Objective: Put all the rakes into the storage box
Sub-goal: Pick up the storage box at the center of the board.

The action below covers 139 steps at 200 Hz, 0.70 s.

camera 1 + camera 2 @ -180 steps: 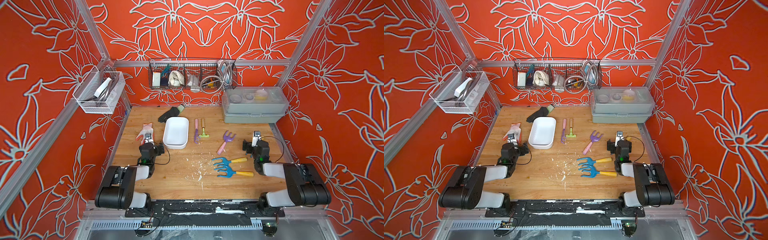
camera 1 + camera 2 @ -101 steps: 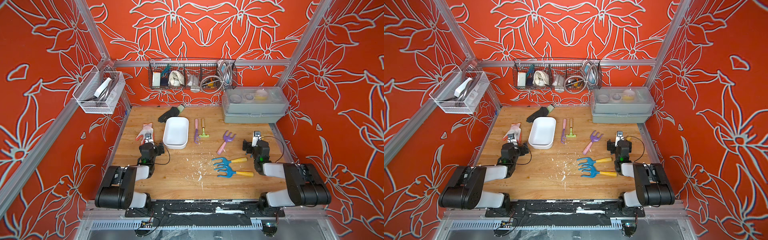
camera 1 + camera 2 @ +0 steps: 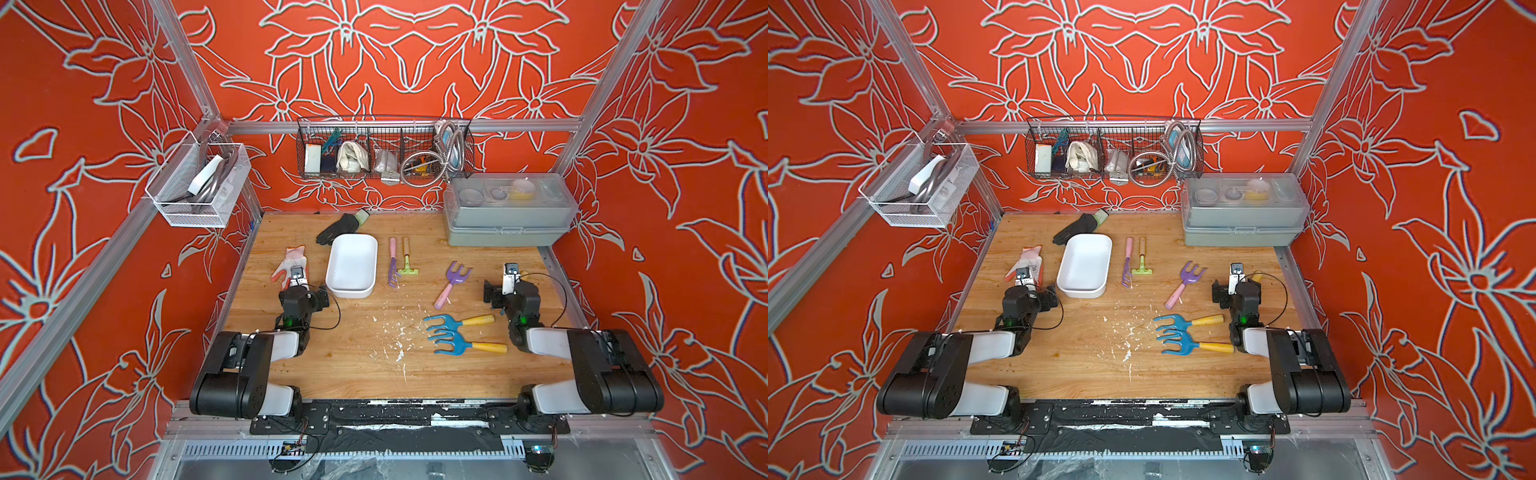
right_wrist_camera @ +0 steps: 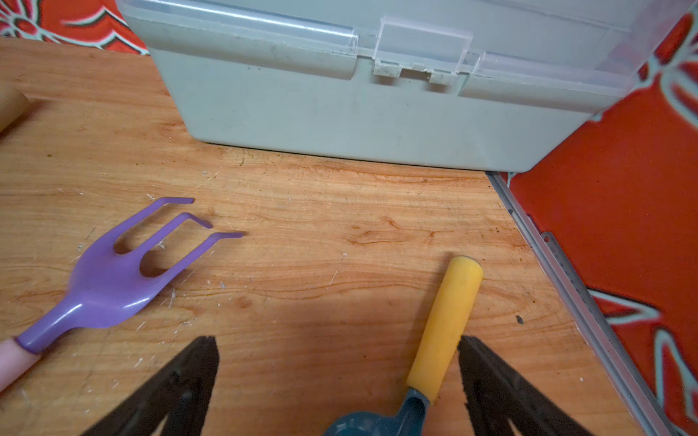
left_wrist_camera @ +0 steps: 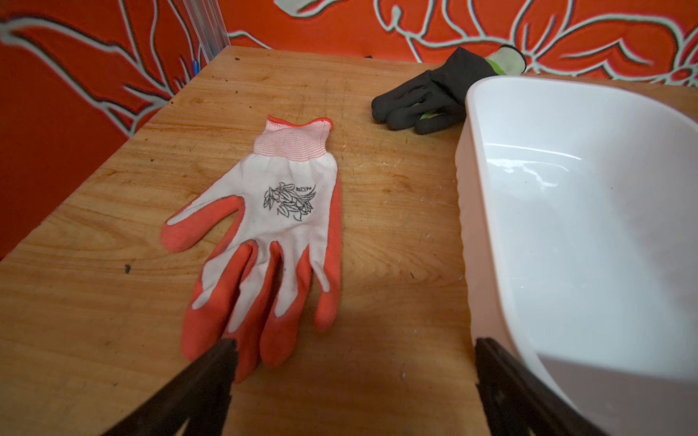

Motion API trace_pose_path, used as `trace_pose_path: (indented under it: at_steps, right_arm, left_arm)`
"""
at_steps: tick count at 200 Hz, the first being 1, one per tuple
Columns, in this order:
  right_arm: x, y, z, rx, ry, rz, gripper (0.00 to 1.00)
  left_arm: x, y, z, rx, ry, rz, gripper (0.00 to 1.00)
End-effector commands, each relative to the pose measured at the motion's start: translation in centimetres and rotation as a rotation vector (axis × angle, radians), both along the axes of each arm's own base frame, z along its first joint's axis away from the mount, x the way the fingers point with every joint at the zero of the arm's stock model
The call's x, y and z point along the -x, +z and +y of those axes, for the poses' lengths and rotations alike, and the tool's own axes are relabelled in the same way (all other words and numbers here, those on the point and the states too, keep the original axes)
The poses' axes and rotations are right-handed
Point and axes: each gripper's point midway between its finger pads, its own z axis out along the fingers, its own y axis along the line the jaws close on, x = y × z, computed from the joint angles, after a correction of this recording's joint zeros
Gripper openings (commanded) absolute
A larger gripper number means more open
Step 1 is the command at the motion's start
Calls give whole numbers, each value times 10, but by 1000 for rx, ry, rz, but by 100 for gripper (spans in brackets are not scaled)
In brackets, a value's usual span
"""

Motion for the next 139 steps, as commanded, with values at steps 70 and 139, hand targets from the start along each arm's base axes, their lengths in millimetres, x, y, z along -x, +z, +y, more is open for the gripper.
trace_pose_path:
  at_steps: [70, 139]
  right_arm:
    - [-6, 13, 0, -1, 8, -27, 100]
    - [9, 105, -19, -369, -286, -9, 100]
  left_arm:
    - [-11, 17, -3, -10, -28, -38, 99]
    - [-41, 133, -1, 143, 102, 96, 99]
